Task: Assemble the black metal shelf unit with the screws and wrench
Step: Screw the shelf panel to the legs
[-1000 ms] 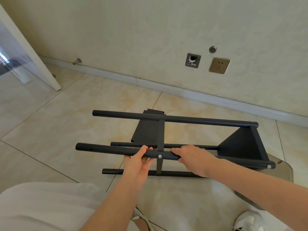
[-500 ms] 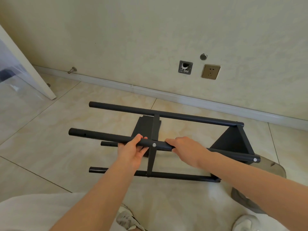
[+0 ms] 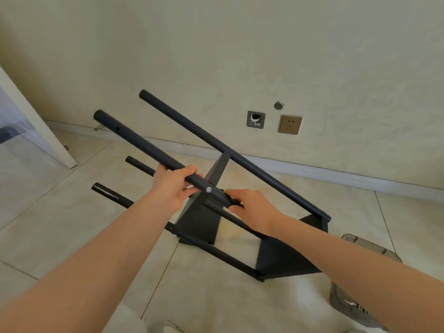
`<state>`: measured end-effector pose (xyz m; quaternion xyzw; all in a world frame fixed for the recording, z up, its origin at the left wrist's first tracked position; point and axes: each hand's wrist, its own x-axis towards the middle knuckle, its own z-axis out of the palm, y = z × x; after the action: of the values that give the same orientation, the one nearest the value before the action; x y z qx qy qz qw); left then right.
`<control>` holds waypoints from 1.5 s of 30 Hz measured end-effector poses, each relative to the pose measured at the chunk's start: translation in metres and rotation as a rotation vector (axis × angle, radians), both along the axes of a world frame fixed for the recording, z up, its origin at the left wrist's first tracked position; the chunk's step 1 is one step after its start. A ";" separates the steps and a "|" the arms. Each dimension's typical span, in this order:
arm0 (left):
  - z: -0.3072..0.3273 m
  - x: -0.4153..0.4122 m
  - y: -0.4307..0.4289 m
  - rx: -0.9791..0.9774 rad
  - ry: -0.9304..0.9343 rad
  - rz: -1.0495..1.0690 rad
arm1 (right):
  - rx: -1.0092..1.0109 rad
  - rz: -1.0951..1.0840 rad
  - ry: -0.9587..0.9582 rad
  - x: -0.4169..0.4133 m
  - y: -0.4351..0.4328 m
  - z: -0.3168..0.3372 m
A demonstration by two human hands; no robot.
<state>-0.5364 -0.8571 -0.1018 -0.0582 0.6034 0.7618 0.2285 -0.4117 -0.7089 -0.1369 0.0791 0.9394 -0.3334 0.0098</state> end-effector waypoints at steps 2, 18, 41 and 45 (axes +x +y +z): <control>0.010 -0.004 0.004 -0.023 0.056 -0.038 | -0.038 -0.022 0.006 -0.001 0.000 0.004; 0.047 0.027 0.036 -0.220 0.325 -0.489 | -0.005 -0.400 0.095 0.061 0.107 0.070; 0.030 0.044 0.044 -0.478 0.712 -0.666 | -0.423 -0.292 0.102 0.103 0.105 0.063; 0.018 0.041 0.049 -0.483 0.708 -0.633 | -0.417 -0.291 0.098 0.104 0.104 0.058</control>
<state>-0.4954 -0.8082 -0.0836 0.3364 0.7898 0.4680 0.2099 -0.3077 -0.6046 -0.0788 0.1933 0.8284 -0.5214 -0.0677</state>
